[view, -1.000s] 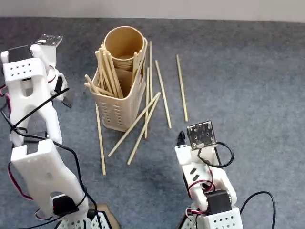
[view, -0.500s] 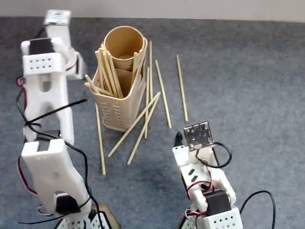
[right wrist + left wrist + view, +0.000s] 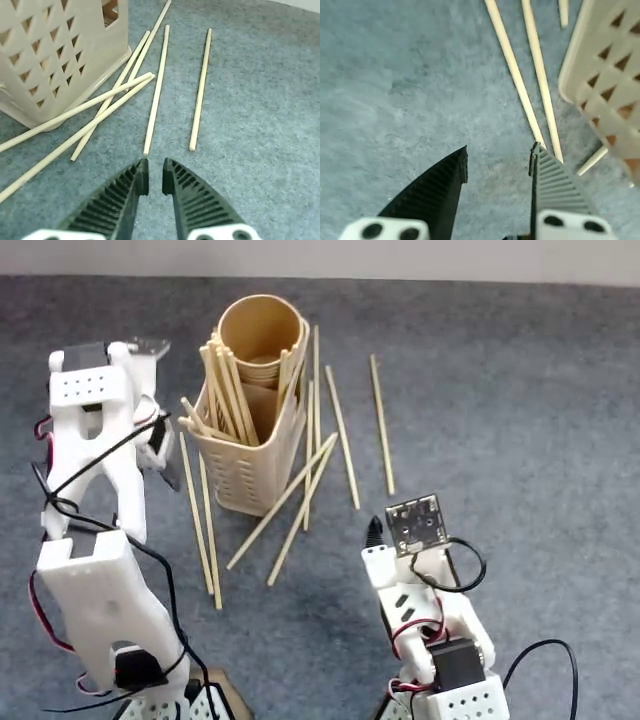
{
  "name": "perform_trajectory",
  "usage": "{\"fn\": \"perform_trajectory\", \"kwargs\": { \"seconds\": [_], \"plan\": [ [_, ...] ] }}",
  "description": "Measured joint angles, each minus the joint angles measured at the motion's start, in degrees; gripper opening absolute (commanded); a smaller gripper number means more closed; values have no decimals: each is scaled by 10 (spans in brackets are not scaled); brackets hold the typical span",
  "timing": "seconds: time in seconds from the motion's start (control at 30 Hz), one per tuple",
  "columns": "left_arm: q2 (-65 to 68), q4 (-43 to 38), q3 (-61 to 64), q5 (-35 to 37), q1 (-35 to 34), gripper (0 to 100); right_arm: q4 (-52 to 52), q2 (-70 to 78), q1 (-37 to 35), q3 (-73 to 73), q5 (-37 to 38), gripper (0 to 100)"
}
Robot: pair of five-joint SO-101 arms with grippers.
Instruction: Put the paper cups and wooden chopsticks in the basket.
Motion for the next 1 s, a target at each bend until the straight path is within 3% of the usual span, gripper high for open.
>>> {"fn": "perform_trajectory", "kwargs": {
  "seconds": [0.37, 0.87, 1.0],
  "plan": [
    [0, -7, 55, 7, 37, 238, 0, 0, 0, 0, 0, 63],
    [0, -184, 230, 35, 77, 255, 0, 0, 0, 0, 0, 63],
    [-4, -225, 271, 36, 77, 151, 0, 0, 0, 0, 0, 63]
  ]
}}
